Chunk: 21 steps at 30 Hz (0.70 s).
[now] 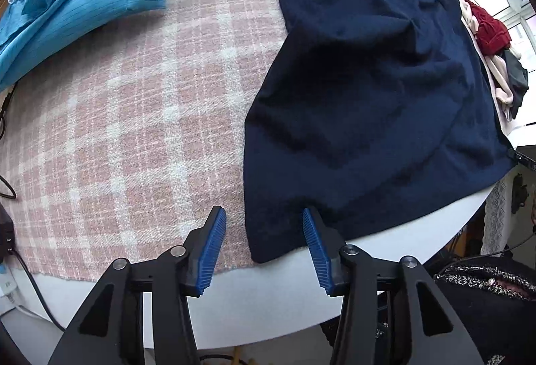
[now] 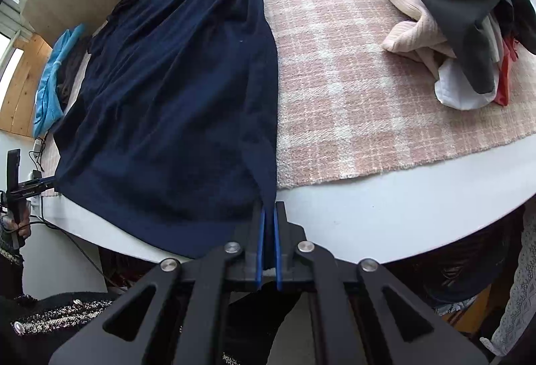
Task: Fold clothes
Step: 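Smooth the navy garment hem with both grippers, releasing and regrasping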
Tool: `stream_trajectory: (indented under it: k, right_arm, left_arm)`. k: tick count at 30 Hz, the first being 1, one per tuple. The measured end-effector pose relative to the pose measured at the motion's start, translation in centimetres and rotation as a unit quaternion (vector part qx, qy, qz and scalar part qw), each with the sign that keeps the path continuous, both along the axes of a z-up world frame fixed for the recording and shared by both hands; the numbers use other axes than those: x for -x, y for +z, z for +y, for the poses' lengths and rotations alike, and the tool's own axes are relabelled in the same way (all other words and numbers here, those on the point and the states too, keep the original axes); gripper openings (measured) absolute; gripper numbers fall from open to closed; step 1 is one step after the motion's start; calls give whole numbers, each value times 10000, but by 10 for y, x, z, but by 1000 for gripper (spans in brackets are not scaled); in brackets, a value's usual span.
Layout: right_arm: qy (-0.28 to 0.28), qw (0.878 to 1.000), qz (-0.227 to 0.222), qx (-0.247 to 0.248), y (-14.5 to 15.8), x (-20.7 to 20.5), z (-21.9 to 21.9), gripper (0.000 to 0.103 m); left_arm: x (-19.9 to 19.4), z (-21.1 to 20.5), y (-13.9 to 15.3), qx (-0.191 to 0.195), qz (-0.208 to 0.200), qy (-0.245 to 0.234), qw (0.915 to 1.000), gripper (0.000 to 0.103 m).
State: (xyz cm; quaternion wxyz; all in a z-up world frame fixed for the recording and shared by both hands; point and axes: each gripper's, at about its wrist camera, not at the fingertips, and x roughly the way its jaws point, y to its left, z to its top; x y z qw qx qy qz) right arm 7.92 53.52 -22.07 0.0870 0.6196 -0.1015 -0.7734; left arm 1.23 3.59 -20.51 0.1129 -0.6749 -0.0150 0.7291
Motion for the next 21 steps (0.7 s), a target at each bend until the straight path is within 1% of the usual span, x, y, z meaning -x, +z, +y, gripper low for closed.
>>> stream_trajectory:
  k: [1, 3, 4, 5, 6, 7, 8, 11, 13, 14, 15, 16, 17, 18, 19, 21]
  right_arm:
    - [-4, 10000, 6, -4, 0, 0, -1, 5]
    - [-14, 10000, 17, -10, -1, 1, -1, 5]
    - [-27, 10000, 24, -8, -1, 0, -1, 5]
    - [-40, 10000, 31, -7, -1, 0, -2, 5]
    - [-53, 10000, 38, -5, -2, -1, -2, 5]
    - [-65, 10000, 47, 3, -2, -1, -2, 5]
    - [-71, 10000, 61, 35, -1, -2, -2, 5]
    - [8, 9998, 163, 148, 4, -5, -6, 6]
    - [170, 9990, 116, 408, 7, -8, -10, 24]
    - [158, 9980, 127, 606, 9, -13, -8, 43]
    - [54, 9965, 268, 795, 13, -19, -3, 52]
    - [-70, 9945, 401, 960, 16, -26, 3, 52]
    - [-250, 9932, 499, 1020, 17, -32, 10, 52]
    - [-408, 9929, 547, 977, 16, -37, 16, 52]
    - [-548, 9930, 573, 877, 15, -42, 21, 52]
    - [-568, 9967, 443, 368, 9, -44, 20, 52]
  left_arm:
    - [0, 1, 0, -72, -17, -18, 10000, 44]
    - [-1, 5, 2, -229, -50, -71, 9997, 35]
    - [-2, 6, 3, -233, -59, -113, 9996, 25]
    - [-3, 8, 4, -237, -67, -155, 9996, 12]
    - [-4, 9, 5, -264, -77, -173, 9995, 5]
    - [-5, 9, 8, -336, -91, -144, 9993, 2]
    - [-6, 7, 14, -388, -70, -126, 9991, 2]
    - [-14, 0, 40, -408, 192, -123, 9989, 2]
    - [-20, -10, 55, -366, 281, -4, 9989, 2]
    - [-21, -16, 60, -334, 306, 52, 9990, 1]
    - [-20, -23, 60, -278, 290, 104, 9991, 0]
    - [-19, -30, 60, -222, 275, 156, 9993, 0]
    - [-18, -36, 60, -167, 259, 208, 9993, 0]
    - [-17, -43, 60, -111, 243, 260, 9993, 0]
    - [-16, -50, 60, -55, 228, 312, 9992, 0]
    - [-14, -61, 59, 54, 196, 362, 9991, 0]
